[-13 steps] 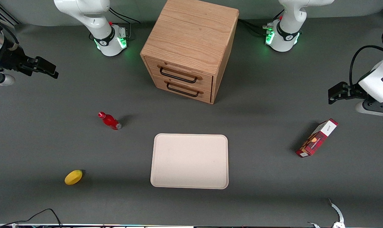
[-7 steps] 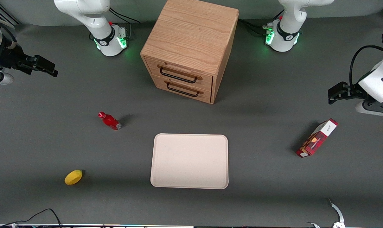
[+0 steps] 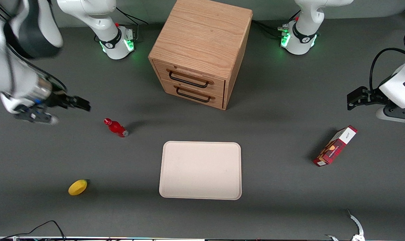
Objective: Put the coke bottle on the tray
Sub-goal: 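Move the open right gripper down over the red Coca-Cola bottle, then close the right gripper around the bottle's cap end, then carry the bottle to the cream tray and set it upright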
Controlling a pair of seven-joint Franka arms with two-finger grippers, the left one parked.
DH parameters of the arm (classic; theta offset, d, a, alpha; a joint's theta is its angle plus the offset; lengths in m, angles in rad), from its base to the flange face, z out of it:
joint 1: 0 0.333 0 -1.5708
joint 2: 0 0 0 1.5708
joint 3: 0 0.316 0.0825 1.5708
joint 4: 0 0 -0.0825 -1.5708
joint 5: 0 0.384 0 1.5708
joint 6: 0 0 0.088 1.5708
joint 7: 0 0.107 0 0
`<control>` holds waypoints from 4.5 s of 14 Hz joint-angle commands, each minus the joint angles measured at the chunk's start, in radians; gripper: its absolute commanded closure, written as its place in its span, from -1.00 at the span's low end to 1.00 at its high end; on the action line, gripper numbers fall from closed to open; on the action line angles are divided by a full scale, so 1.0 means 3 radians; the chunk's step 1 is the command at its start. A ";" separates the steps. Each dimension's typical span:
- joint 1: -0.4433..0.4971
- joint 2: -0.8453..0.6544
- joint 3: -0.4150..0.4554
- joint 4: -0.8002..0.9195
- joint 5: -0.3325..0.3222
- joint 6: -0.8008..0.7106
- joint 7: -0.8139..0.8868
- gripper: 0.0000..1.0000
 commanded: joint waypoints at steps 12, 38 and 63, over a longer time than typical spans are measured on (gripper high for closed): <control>0.0069 0.0216 0.0193 -0.0737 -0.0272 0.1027 0.0486 -0.38; 0.0682 0.2321 0.0597 0.3789 -0.0496 -0.1082 0.2177 1.00; 0.0362 0.1620 0.0919 0.3152 -0.0926 -0.1277 0.1920 -1.00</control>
